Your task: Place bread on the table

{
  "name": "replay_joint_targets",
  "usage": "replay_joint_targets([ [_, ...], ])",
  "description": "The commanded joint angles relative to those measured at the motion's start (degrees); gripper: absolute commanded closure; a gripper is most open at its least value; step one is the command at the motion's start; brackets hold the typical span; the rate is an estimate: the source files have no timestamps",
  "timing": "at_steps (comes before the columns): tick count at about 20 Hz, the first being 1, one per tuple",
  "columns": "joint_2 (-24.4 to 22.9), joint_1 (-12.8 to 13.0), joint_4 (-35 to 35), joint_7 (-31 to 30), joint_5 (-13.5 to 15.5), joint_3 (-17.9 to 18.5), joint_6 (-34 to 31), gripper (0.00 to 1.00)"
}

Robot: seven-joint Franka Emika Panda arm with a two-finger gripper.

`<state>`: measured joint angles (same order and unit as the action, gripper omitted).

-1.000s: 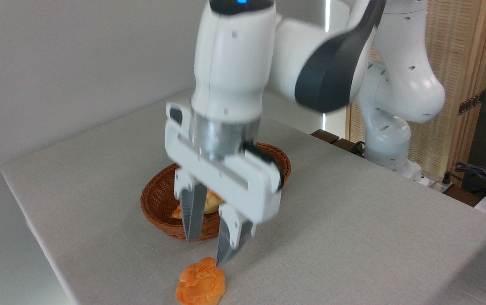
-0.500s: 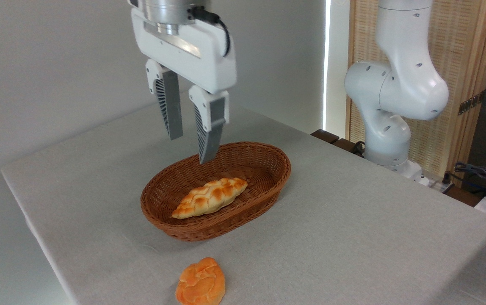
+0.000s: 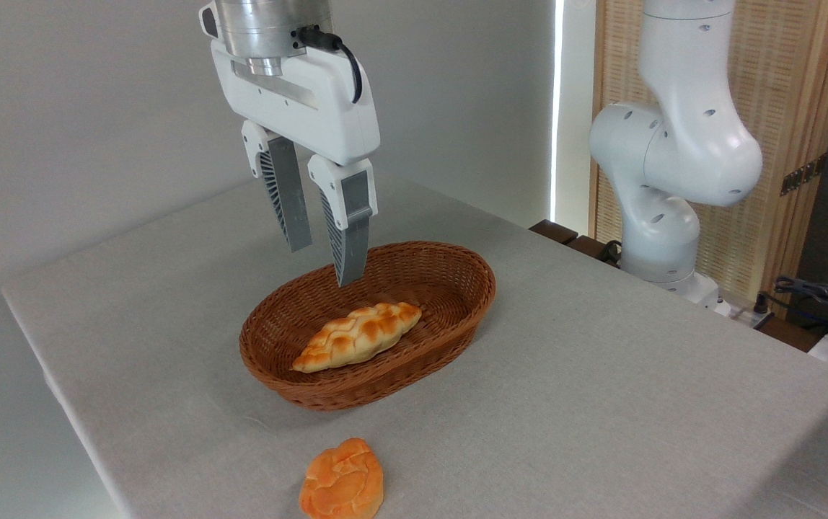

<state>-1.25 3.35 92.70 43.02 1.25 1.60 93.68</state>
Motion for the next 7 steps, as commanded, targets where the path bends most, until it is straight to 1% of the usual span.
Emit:
replay_joint_targets([
  [1, 0.20, 1.22, -0.42, -1.44, -0.73, 1.03, -0.96, 0.00],
  [7, 0.20, 1.22, -0.50, -1.18, -0.81, 0.68, -1.05, 0.00],
])
